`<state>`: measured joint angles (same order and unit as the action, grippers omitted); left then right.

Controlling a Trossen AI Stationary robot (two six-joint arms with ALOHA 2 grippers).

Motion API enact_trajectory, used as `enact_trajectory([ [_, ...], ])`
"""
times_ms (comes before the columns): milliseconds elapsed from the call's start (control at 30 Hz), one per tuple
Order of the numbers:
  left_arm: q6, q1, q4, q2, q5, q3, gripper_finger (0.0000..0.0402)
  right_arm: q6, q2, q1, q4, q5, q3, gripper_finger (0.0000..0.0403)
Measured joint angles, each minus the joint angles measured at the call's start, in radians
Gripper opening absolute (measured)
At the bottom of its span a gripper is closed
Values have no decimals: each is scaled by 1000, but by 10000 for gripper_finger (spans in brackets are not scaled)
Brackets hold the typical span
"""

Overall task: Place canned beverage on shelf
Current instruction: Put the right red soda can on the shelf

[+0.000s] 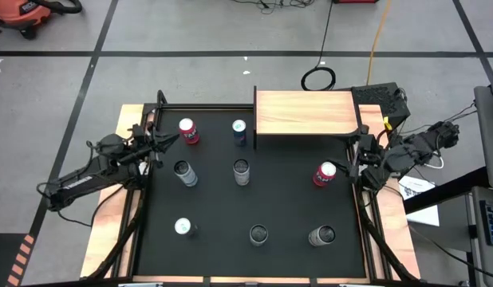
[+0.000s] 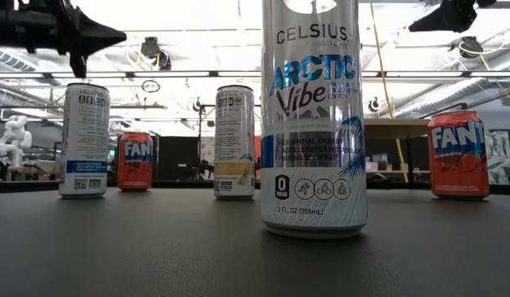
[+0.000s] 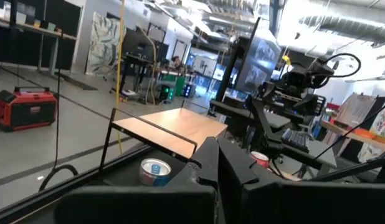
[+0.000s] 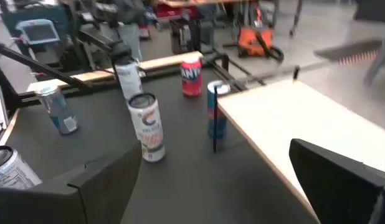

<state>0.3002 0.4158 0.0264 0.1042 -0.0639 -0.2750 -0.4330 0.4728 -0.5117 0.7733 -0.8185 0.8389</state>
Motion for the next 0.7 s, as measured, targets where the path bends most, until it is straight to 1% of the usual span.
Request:
enact_trajectory([
  [100,0,0,79,36,0,-68,0,-75,14,0,43,-1,12,389],
  [200,-1,0,141,79,0,-120,0,-113,25,0,73,1,12,389],
  [300,-1,0,157,120,0,-149,0,-153,33,0,100,3,12,389],
  [433,-1,0,154,165,0,-179,0,-169,34,0,124,12,12,389],
  [467,-1,0,155,174,0,-181,0,-180,34,0,141,24,12,389],
  [567,-1,0,159,195,0,-181,0,-259,37,1,210,105,12,389],
  [700,-50,0,167,222,0,-181,0,-357,61,1,300,150,12,389],
])
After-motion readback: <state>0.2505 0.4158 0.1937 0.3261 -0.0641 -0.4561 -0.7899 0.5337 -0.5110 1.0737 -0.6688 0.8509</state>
